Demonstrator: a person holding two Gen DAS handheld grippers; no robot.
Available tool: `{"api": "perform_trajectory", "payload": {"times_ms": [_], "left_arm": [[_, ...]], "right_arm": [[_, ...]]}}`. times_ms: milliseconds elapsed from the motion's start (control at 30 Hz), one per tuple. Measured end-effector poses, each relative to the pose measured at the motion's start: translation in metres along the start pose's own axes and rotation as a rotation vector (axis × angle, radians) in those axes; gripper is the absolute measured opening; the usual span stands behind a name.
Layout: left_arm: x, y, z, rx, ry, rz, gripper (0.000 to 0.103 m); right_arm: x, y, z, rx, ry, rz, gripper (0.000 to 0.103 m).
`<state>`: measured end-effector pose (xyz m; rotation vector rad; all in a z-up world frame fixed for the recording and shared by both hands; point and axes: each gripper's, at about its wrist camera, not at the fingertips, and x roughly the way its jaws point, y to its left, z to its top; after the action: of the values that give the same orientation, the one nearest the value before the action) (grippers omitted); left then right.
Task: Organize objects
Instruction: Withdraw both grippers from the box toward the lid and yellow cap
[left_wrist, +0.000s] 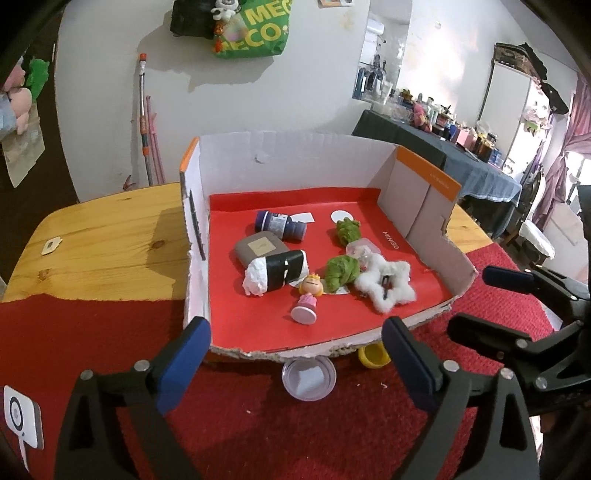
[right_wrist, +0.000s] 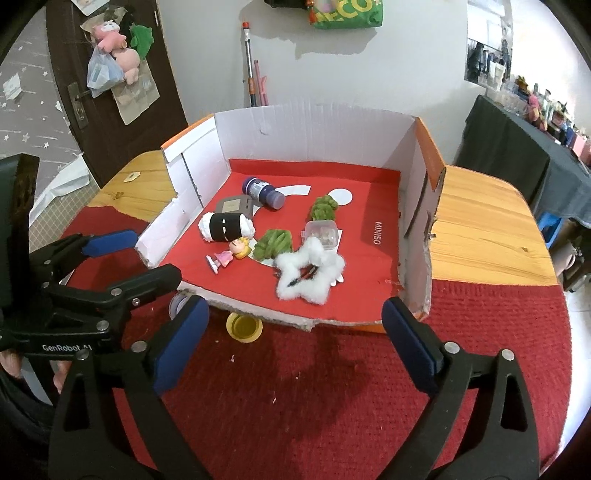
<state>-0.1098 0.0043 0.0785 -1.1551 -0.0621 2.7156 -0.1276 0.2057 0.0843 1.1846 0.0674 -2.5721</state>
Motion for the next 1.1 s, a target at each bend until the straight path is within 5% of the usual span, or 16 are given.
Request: {"api": "perform_trajectory", "payload": {"times_ms": [1100], "left_arm": [[-0.020, -0.004, -0.036, 0.004, 0.014, 0.049, 0.103]], "right_arm": [[-0.032, 0.023, -0.035, -0.008, -0.037, 0.000, 0.098]]}}
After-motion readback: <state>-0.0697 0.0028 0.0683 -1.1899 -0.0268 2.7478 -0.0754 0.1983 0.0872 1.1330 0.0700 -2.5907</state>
